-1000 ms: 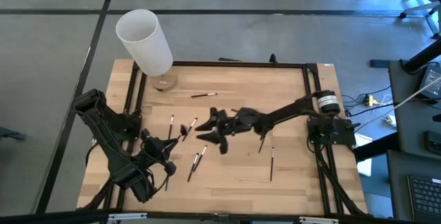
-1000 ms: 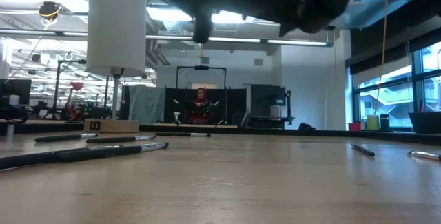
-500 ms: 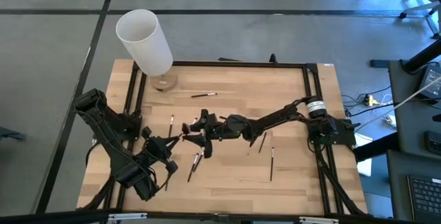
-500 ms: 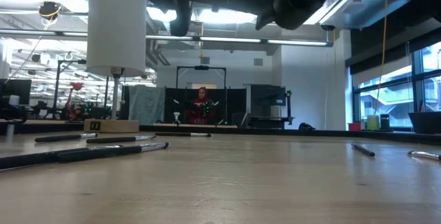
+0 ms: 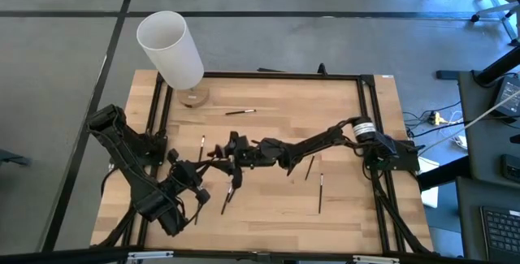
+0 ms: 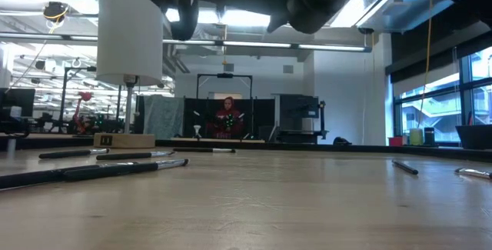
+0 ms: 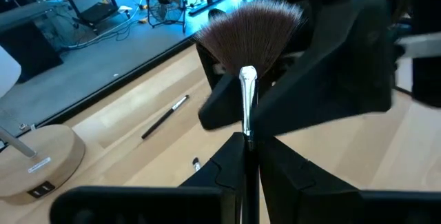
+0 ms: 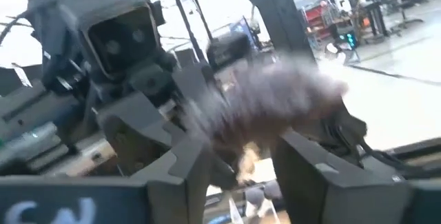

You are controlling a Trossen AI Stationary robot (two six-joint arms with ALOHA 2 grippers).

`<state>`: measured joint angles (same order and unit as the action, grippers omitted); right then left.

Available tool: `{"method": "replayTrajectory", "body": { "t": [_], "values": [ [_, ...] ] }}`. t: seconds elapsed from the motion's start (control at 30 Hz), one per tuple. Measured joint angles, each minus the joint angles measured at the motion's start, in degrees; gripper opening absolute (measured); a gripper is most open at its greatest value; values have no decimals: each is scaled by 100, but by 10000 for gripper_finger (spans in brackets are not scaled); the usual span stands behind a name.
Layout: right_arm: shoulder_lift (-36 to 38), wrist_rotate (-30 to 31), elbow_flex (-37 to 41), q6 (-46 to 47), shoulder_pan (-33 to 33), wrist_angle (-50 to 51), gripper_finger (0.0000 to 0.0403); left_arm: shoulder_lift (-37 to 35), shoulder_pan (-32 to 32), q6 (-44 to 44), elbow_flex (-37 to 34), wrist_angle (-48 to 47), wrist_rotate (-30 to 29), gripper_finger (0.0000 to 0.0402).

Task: Pick & Place Makeup Supplies
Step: Put the makeup brush into the transparent organizer

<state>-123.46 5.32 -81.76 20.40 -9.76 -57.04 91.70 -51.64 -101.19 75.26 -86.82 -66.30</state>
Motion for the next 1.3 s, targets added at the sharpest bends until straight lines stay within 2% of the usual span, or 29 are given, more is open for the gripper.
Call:
{"method": "replayTrajectory", "body": {
  "t": [0.27, 0.47, 0.57, 0.73, 0.83, 1.03, 1.2, 1.3],
  "values": [
    [2, 131, -9, -4, -4, 222, 31, 2, 4, 17, -4, -25, 262, 33],
    [2, 246, -115, -173, -4, 500, 28, -20, 4, 8, -7, -95, 467, 43],
    [2, 440, -498, -408, 2, 1396, 40, -171, -4, 8, 102, -347, 1068, 61],
    [2, 795, -1281, -980, 0, 2864, 37, -701, -105, 857, 436, -322, 2198, 97],
    [2, 776, -1494, -1196, -2, 2954, 31, -1062, -222, 1289, 472, -316, 3039, 112],
    [-102, 759, -1660, -1340, -2, 2888, 40, -1733, -345, 1482, 474, -319, 4368, 120],
    [-622, 429, -2107, -1328, 0, 2841, 37, -2070, -413, 1637, 474, -320, 5461, 113],
    [-1025, 249, -2628, -1338, -1, 2870, 37, -2173, -458, 1562, 474, -320, 5898, 109]
  ]
}}
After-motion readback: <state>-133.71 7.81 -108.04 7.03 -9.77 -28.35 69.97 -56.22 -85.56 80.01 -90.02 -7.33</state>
